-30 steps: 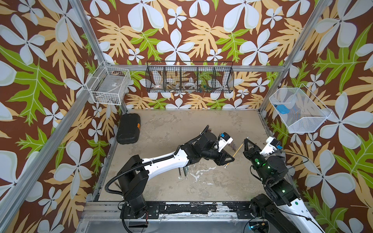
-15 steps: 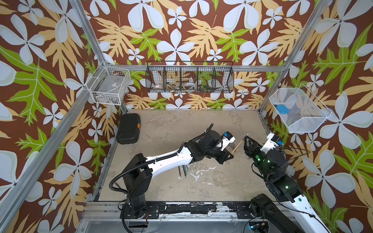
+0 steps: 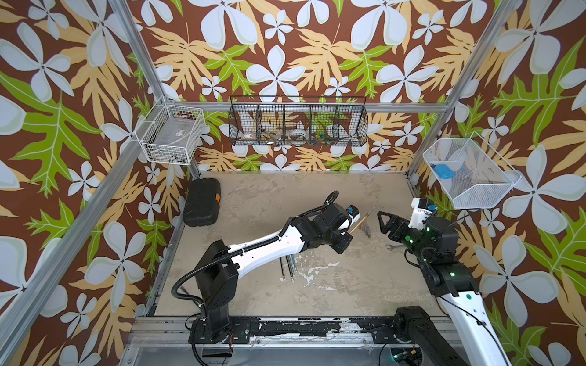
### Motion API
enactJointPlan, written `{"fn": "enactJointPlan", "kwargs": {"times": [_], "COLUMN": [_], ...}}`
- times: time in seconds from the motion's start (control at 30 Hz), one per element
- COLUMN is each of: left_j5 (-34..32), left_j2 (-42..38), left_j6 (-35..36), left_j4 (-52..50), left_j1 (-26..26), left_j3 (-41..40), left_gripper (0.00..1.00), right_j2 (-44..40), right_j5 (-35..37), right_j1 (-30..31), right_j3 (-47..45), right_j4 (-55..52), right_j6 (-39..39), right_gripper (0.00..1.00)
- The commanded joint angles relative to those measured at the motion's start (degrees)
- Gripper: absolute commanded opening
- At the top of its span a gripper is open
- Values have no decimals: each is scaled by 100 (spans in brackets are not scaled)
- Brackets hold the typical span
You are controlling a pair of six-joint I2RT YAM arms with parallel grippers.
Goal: Remove the protective cover of the pencils
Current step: Remove the protective sleeve from the pencil.
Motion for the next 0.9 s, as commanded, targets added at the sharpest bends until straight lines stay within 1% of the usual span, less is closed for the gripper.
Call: {"fn": "enactJointPlan", "kwargs": {"times": [0.0, 0.03, 0.1, 0.2, 0.23, 0.33, 0.4, 0.7, 0.87], "left_j5": [253, 293, 323, 343, 408, 696, 791, 763, 771], "left_j2": [-229, -279, -374, -518, -514, -402, -320, -296, -251], "left_j6": [119, 147, 202, 231, 219, 180, 186, 177, 178], "left_j4": [-195, -229, -227, 14, 81, 50, 26, 6, -1], "left_j1": [38, 35, 33, 39, 34, 39, 38, 24, 29], "left_j3": [-275, -353, -535, -823, -837, -676, -623, -679, -664], "left_gripper": [0, 0, 0, 0, 0, 0, 0, 0, 0], "right_j2": [-173, -270, -417, -613, -733, -1047, -1061, -442, -279], "right_j5": [-2303, -2465, -2645, -2932, -2960, -2964, -3070, -3316, -3428], "right_j1": [-837, -1059, -1203, -1203, -1199, -1205, -1199, -1199, -1190], "right_j3": [-476, -654, -978, -1472, -1583, -1801, -1895, -1936, -1971], "right_j4": [507, 575, 703, 1045, 1139, 1408, 1631, 2380, 2503], "right_j6": [309, 339, 429, 689, 750, 972, 1159, 1550, 1535], "right_gripper": [77, 76, 73, 57, 54, 52, 51, 49, 50]}}
